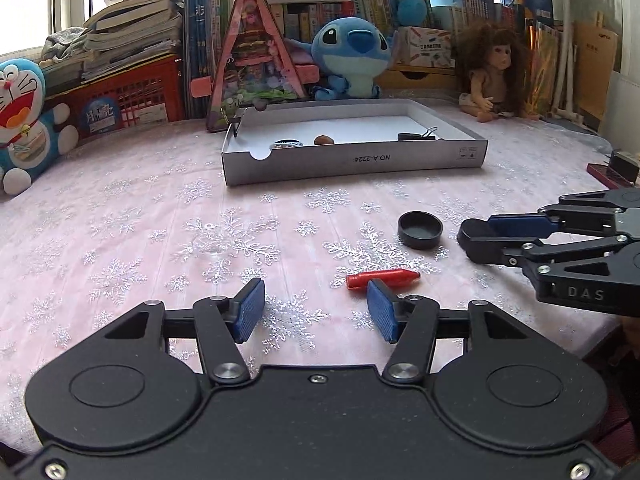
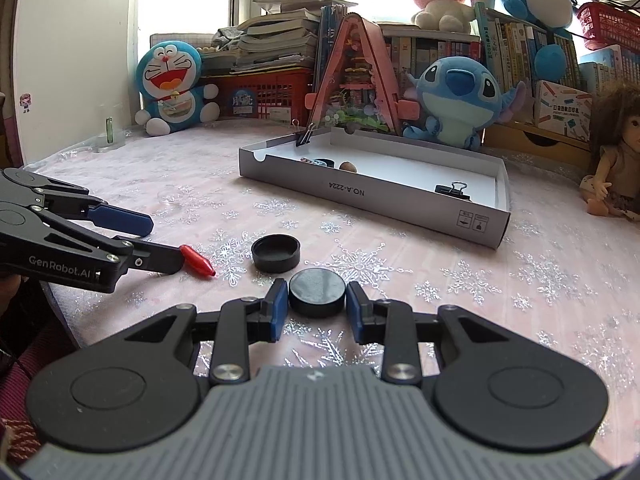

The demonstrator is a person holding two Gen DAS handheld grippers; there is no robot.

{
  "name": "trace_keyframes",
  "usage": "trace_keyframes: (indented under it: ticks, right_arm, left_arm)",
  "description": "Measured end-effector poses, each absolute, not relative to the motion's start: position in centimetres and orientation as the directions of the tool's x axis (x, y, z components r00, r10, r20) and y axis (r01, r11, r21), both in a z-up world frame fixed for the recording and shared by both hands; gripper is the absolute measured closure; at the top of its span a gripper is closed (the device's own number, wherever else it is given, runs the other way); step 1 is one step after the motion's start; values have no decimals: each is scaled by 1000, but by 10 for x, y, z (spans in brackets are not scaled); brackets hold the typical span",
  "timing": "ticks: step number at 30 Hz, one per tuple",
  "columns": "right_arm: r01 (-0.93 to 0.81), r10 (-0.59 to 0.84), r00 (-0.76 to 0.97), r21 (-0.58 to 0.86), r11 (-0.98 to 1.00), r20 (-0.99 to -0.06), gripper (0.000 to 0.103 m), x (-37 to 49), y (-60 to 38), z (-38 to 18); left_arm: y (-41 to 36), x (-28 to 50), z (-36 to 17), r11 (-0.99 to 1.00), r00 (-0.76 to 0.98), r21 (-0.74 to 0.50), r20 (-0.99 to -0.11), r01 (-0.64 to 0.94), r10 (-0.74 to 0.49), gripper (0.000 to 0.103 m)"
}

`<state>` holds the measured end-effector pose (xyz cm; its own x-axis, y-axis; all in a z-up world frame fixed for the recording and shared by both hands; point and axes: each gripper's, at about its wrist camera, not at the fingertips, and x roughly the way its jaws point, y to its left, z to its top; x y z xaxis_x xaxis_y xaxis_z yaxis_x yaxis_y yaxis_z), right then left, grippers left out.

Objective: Organize rigid objects
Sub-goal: 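Carry the red pen and black lid over the white tray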

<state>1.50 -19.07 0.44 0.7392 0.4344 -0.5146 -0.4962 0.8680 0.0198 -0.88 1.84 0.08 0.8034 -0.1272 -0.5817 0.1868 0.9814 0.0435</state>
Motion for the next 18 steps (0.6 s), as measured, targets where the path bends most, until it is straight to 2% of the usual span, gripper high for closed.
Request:
trace_keyframes:
  ticks: [3, 7, 12, 18]
  right_arm:
    - [-494, 432, 741, 18, 869, -514, 66, 15, -192, 4]
    - [-493, 431, 742, 18, 870, -514, 66, 15, -192, 4]
    - [-493, 431, 741, 18, 870, -514, 66, 15, -192, 4]
    - [-491, 430, 743, 17, 871, -513, 66, 15, -192, 5]
  left_arm:
    - [18, -8, 0, 981, 806, 48, -579, 186, -124, 49]
    - [13, -15, 3, 967, 810, 27, -553, 252, -195, 49]
    - [0, -19, 3, 948, 807, 45, -538, 314, -242, 42]
    - [-11, -15, -4, 947, 806, 70, -547, 314, -227, 41]
